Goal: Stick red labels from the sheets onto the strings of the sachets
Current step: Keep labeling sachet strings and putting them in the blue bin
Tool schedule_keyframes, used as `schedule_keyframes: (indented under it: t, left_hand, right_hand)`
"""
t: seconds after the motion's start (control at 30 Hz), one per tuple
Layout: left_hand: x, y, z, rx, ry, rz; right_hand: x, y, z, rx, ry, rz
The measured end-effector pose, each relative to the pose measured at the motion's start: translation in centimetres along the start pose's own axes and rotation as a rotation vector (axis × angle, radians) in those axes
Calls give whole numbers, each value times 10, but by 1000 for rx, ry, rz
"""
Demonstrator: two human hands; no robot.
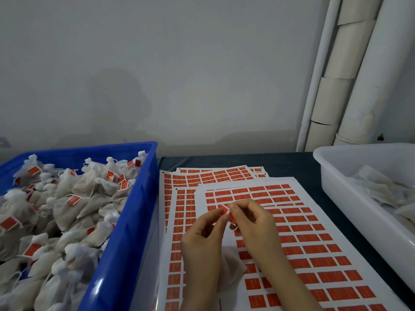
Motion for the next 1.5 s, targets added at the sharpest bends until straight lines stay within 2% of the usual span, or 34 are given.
schedule_keyframes:
  t: [0.27,0.4,0.67,0.97,1.5]
  left_hand:
    - [2,-2,2,50,58,-7]
    - [1,0,-2,-75,-54,-25]
    - [-4,4,-7,-322,-270,45]
    - [-3,5,-4,-361,-357,8]
    - [-3,4,0,-368,-350,15]
  right_hand:
    - [0,0,-3,-41,47,-29]
    - [1,1,-7,-39,83,-74]
    - [4,1,0,-21,74,-141]
    - [1,1,1,23,139,-83]
    - [0,0,-2,49,178,-63]
Point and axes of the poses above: each hand's wrist, its own y-axis towards the middle knuckle, its own x-axis out of the palm, z = x × y, the point moved 2 cm from there along y, towards the middle knuckle, and after that the axes turned 3 degrees about -z, right-handed, at the moved point
